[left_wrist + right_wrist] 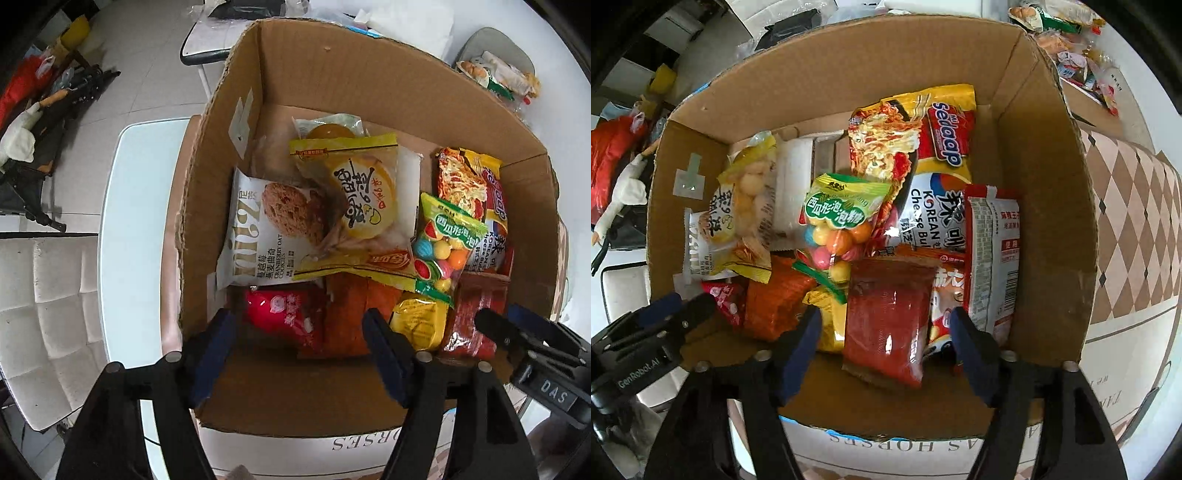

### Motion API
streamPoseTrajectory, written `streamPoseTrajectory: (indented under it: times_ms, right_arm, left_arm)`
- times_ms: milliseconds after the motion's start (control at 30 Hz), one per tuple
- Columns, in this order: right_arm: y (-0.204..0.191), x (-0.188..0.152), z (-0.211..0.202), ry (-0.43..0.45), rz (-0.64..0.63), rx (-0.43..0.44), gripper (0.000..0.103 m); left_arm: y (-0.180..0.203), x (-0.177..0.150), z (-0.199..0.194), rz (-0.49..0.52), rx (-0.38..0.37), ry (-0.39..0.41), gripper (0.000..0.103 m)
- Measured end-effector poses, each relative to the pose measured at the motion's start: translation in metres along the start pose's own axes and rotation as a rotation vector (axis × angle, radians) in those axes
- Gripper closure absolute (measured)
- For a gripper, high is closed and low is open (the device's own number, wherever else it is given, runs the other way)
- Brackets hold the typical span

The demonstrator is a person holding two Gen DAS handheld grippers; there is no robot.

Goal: Organize snacks

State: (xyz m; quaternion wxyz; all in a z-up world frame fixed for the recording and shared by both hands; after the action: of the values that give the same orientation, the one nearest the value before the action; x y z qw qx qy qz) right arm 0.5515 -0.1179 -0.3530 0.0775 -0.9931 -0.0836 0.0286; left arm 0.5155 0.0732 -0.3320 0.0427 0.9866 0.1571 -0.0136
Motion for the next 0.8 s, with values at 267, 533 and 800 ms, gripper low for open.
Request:
streamPoseTrajectory:
  times_ms: [267, 533, 800]
  right_arm:
    - [0.009, -0.009, -0.001, 0.014, 0.007, -0.03, 0.011]
    - [0.013, -0.029, -0.027, 0.088, -0.032, -0.105, 0.01]
    - [0.012, -0.054, -0.049, 0.177, -0.031, -0.135, 0.01]
  left_arm:
    - [0.006, 0.001, -0.006, 0.002, -0.013, 0.04, 0.021]
    - [0.013, -0.011, -0.03, 0.013, -0.028, 0.154, 0.015]
    - [0.021, -0.041, -0.056, 0.038, -0.038, 0.255, 0.015]
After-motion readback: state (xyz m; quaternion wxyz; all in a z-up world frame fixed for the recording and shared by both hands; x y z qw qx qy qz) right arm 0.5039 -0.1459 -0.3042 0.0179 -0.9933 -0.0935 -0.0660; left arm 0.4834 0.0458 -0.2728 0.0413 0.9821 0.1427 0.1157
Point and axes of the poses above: each gripper's, at about its wrist camera, not at the fingertips, and z roughly the way its jaws point, y to its right, x to its top, the point moved 3 cm from there along z, roughly the way its jaws point, and after that the axes turned 11 degrees about -z, right-handed, at the moved point
